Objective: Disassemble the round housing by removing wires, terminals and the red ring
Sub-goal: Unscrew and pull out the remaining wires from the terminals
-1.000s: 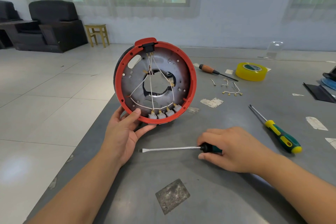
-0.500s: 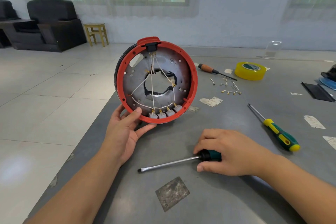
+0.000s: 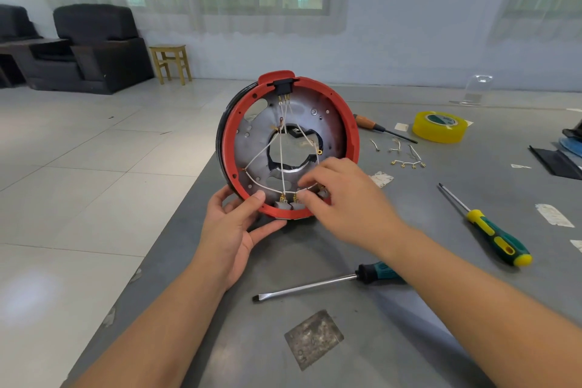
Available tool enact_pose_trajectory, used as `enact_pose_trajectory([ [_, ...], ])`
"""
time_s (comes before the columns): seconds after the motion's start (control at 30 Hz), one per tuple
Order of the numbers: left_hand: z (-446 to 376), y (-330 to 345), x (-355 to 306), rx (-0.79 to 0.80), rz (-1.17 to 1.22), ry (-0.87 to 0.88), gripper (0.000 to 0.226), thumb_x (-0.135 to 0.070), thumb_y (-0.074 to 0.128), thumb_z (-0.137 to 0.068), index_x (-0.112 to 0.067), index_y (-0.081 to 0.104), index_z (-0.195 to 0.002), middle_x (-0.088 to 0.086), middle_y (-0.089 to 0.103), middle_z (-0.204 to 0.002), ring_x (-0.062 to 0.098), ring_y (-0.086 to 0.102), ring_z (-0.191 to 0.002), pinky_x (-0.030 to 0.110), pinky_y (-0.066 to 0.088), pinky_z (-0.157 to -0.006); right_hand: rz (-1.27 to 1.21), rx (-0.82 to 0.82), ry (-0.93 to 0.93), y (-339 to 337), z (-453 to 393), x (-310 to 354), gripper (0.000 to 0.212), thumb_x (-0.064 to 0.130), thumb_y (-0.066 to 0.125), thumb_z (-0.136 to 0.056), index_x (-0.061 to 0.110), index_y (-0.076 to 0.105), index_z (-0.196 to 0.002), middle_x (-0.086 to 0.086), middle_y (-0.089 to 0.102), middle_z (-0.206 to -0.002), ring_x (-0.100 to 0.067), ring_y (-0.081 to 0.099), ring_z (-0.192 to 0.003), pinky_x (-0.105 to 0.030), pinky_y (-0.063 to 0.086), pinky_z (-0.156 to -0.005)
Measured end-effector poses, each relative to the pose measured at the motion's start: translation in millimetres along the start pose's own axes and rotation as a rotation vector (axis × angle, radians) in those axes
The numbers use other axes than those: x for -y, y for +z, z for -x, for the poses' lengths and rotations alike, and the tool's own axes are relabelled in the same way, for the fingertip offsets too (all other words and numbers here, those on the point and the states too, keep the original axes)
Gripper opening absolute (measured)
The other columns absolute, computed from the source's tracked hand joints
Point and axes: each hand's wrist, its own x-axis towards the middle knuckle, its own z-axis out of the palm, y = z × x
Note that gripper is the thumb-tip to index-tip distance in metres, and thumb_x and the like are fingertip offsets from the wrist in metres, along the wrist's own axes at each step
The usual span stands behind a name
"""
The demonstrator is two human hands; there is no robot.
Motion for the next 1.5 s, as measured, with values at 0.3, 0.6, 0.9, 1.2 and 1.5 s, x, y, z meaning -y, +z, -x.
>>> enact_pose_trajectory([
  [0.3,-1,0,1,0.011,-0.041,0.017,0.068,-0.006,0.080,-0.084,-0.017,0.043,-0.139,0.021,0.069,-0.127,0.041,0.073,-0.109,0.056,0.063,-0.078,0.164,-0.046,0.311,41,-24,23,0.023,0.049,0.061,-0.089,0.030,0.073,-0.086,0.007,0.070,-0.091,-0.027,0.052,-0.101,-0.039,0.039,-0.082],
  [0.6,-1,2,0,-0.011,-0.052,0.001,0.065,-0.007,0.080,-0.086,-0.019,0.042,-0.138,0.019,0.071,-0.127,0.037,0.074,-0.108,0.054,0.063,-0.077,0.003,-0.028,0.330,28,-30,17,0.025,0.030,0.053,-0.095,0.018,0.056,-0.073,0.000,0.062,-0.070,-0.026,0.053,-0.078,-0.037,0.039,-0.068],
  [0.9,2,7,-2,-0.065,-0.041,-0.011,0.067,-0.021,0.085,-0.079,-0.014,0.045,-0.133,0.019,0.076,-0.117,0.039,0.073,-0.110,0.050,0.064,-0.080,0.221,0.068,-0.036,22,-7,2,0.022,0.034,0.043,-0.104,0.021,0.056,-0.092,0.007,0.059,-0.086,-0.019,0.054,-0.087,-0.040,0.034,-0.099],
  [1.2,3,11,-4,-0.167,-0.170,-0.051,0.071,-0.040,0.083,-0.087,-0.004,0.046,-0.135,0.017,0.074,-0.112,0.035,0.078,-0.093,0.039,0.065,-0.069,0.093,0.081,-0.087,25,-5,-2,0.017,0.028,0.044,-0.106,0.017,0.051,-0.095,0.007,0.045,-0.091,-0.018,0.040,-0.089,-0.042,0.037,-0.087],
  [1.5,6,4,-12,-0.202,-0.812,0.100,0.074,-0.080,0.063,-0.082,-0.044,0.042,-0.143,-0.002,0.067,-0.123,0.018,0.078,-0.074,0.032,0.062,-0.066,-0.038,0.107,-0.005,24,-5,-2,0.019,0.026,0.047,-0.106,0.014,0.054,-0.093,0.002,0.055,-0.089,-0.019,0.046,-0.087,-0.048,0.041,-0.088],
])
